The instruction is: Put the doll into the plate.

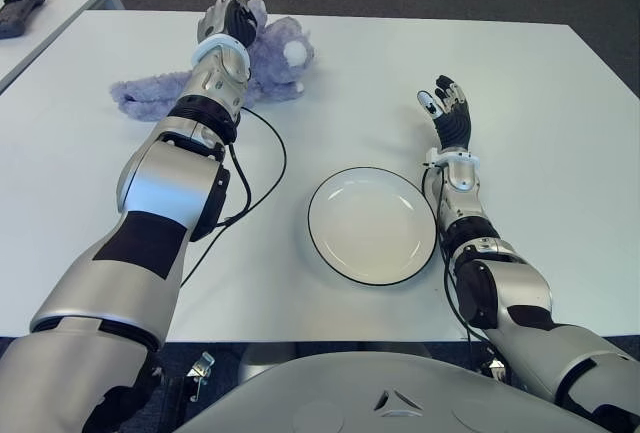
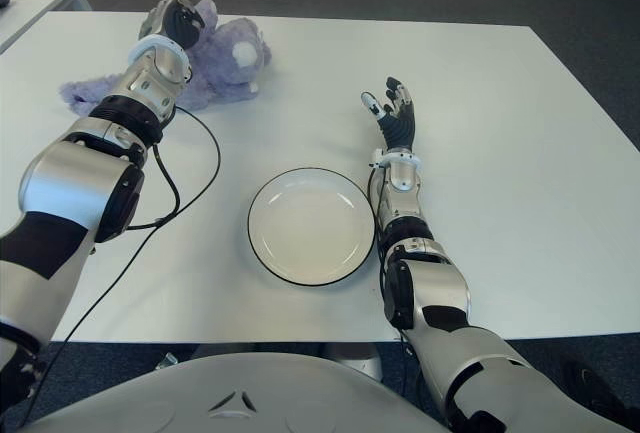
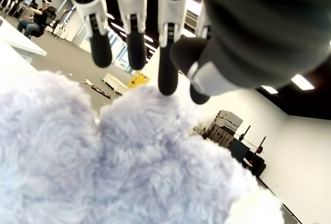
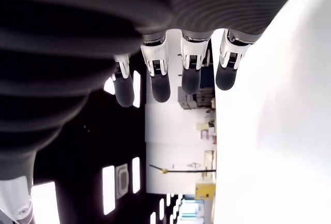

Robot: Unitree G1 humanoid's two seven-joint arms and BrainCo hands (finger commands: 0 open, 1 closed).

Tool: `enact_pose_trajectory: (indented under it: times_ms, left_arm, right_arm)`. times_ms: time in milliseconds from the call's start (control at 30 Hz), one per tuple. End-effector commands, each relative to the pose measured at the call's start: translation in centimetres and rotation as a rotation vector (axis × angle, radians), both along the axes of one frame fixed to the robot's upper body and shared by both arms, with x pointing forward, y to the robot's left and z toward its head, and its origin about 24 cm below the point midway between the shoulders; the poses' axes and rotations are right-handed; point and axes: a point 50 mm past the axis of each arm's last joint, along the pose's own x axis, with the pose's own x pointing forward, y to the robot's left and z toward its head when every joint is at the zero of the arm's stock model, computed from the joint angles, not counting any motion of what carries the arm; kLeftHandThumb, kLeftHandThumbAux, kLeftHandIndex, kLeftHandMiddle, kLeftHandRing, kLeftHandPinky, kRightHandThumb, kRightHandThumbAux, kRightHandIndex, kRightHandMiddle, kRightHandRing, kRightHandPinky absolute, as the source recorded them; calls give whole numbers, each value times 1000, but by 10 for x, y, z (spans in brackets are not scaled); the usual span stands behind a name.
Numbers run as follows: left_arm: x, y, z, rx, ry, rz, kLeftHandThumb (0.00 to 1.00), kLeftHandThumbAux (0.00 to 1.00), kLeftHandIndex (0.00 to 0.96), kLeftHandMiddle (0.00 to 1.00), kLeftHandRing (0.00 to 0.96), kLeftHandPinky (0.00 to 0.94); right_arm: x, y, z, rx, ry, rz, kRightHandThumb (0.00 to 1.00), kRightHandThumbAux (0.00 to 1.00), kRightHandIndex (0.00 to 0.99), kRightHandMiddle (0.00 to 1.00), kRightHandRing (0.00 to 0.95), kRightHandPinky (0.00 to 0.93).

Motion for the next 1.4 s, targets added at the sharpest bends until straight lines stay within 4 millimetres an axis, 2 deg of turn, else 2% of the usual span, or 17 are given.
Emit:
enact_pose_trajectory:
  times_ms: [33,167,567,733,767,833,1067,1400]
  left_arm:
    - [-7,-2,-28,-51,60,13,751,681,450,304,167,177]
    - [-7,2,-28,-45,59,20,749,681,450,303,190,238]
    - [-7,4,-24,-20,18,29,714,690,424,294,253,265]
    - [-6,5,-19,-23,0,31,692,698,407,291,275,314]
    - [-5,5,-18,-22,-2,31,547,540,244,278,275,310]
    - [-5,5,-16,-12,-8,27,476,479,161,245,263,285]
    - [-4,5,-13,6,-15,14,408,418,81,141,168,182]
    - [-4,6,-13,21,7,6,389,354,26,82,127,194]
  right_arm:
    - [-142,-2,-154,138,649,-95,0,588,142,113,62,0]
    - [-142,-3,-154,146,645,-95,0,591,128,109,60,1]
    - [-142,-2,-154,131,647,-95,0,582,105,108,61,0]
    - [-142,-2,-154,132,648,-95,0,594,108,112,64,7]
    - [-142,-2,-154,132,650,-95,0,595,107,109,62,5]
    - [-142,-2,-154,130,651,-94,0,594,112,109,60,8]
    - [-141,-2,-154,133,650,-98,0,589,119,120,65,2]
    - [-141,-1,-154,121,646,-102,0,592,111,115,67,0]
